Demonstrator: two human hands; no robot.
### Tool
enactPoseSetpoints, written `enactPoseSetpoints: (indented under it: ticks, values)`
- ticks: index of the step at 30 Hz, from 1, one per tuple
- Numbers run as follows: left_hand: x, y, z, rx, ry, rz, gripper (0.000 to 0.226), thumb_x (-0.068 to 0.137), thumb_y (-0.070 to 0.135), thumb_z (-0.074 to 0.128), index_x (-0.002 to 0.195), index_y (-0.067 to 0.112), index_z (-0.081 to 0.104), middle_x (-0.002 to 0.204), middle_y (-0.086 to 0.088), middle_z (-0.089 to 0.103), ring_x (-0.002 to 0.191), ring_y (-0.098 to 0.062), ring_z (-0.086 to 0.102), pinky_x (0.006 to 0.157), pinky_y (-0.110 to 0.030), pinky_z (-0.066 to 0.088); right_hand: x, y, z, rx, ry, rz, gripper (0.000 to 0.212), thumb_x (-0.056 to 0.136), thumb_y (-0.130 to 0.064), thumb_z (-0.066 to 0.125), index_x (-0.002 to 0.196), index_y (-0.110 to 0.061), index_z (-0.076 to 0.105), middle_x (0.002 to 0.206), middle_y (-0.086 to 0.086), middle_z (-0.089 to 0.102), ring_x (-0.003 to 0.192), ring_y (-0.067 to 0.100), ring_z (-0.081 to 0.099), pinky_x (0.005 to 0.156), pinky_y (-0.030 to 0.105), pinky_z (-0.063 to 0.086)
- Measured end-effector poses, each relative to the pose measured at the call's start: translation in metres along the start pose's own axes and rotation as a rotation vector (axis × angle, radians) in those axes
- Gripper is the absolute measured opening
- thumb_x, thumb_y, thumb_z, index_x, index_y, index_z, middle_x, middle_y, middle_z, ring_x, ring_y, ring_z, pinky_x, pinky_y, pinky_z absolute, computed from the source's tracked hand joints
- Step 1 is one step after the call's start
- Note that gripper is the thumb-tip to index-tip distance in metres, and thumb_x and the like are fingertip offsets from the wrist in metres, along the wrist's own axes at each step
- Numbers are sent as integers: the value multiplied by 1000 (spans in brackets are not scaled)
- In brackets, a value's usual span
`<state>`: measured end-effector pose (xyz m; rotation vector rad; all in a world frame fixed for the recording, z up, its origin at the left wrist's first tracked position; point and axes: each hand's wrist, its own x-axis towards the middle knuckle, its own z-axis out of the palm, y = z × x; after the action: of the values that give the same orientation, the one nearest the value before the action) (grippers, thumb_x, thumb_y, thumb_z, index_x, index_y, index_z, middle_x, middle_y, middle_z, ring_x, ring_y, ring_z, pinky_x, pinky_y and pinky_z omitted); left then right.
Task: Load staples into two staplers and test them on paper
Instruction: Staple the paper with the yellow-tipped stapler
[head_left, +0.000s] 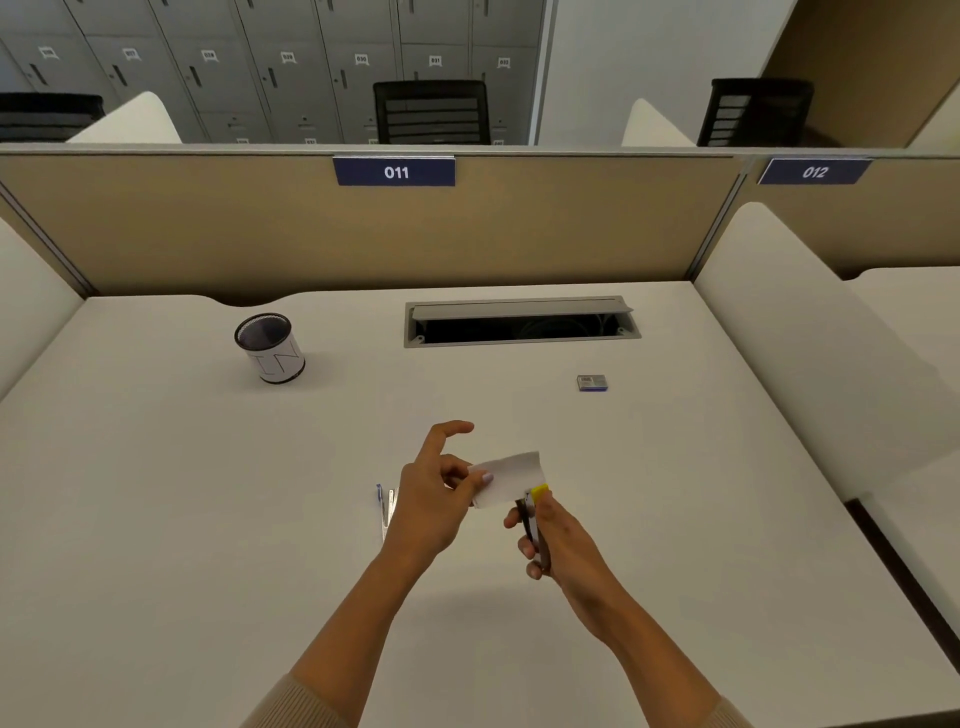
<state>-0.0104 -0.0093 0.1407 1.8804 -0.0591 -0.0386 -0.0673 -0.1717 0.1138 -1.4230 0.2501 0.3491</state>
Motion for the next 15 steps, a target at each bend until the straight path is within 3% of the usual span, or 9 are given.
enactPoseSetpoints:
  ticks: [5, 11, 15]
  values:
    - [-2, -1, 6, 18, -19, -8, 55, 84, 12, 74, 127, 35, 48, 71, 1, 69, 70, -7, 64, 65, -8, 49, 2, -2, 5, 8, 75, 8, 51, 86, -66, 43, 115, -28, 61, 96, -2, 70, 69, 11, 51, 59, 25, 45]
    - [-2, -3, 6, 9, -4, 0, 61, 84, 13, 74, 132, 38, 46, 69, -1, 67, 69, -10, 65, 68, -19, 56, 2, -11, 9, 102, 108, 46, 54, 70, -62, 69, 109, -25, 69, 92, -10, 70, 80, 12, 59, 63, 28, 45]
    - [-2, -2, 5, 0, -5, -3, 61, 84, 13, 74, 132, 36, 46, 70, -4, 67, 69, -12, 65, 67, -15, 54, 5, -14, 11, 152, 140, 56, 57, 64, -59, 75, 106, -22, 71, 85, -6, 68, 77, 14, 56, 60, 28, 43]
